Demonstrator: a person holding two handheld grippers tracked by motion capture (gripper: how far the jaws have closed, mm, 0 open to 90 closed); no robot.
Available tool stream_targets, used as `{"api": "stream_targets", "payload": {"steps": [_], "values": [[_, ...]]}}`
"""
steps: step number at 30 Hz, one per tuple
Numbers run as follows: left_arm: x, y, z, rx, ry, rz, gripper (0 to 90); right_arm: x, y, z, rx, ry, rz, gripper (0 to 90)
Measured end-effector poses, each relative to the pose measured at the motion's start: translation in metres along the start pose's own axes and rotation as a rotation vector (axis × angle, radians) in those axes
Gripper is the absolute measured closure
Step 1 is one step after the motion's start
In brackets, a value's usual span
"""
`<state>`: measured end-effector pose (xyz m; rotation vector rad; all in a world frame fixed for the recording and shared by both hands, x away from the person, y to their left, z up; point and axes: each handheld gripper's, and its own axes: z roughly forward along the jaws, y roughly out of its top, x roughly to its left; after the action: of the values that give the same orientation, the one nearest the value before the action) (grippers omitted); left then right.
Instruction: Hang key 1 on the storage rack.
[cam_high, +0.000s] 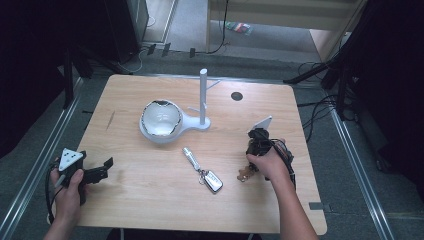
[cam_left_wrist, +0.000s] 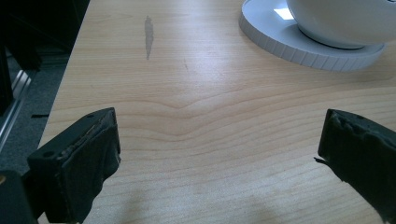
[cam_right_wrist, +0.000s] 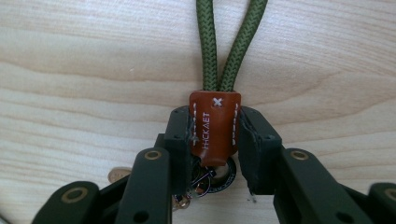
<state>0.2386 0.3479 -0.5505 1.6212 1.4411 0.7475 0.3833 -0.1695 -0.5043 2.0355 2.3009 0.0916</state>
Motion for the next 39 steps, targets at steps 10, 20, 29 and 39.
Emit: {"api": "stream_targets", "payload": {"steps": [10,20,29,39], "values": [[0.0,0.0,0.0,0.002,0.004,0.003,0.0,0.001,-0.002,0.0,-0.001,0.001,-0.02,69.6],[0.0,0.0,0.0,0.001,0.005,0.005,0.0,-0.001,-0.007,-0.001,-0.029,0.015,-0.018,70.3],[0.0,0.0,0.0,0.002,0.006,0.002,0.0,-0.008,-0.021,-0.005,-0.152,0.054,-0.005,70.5],[-0.001,0.0,0.0,0.002,0.006,0.003,0.0,-0.009,-0.031,-0.032,-0.362,0.091,-0.016,70.6]]}}
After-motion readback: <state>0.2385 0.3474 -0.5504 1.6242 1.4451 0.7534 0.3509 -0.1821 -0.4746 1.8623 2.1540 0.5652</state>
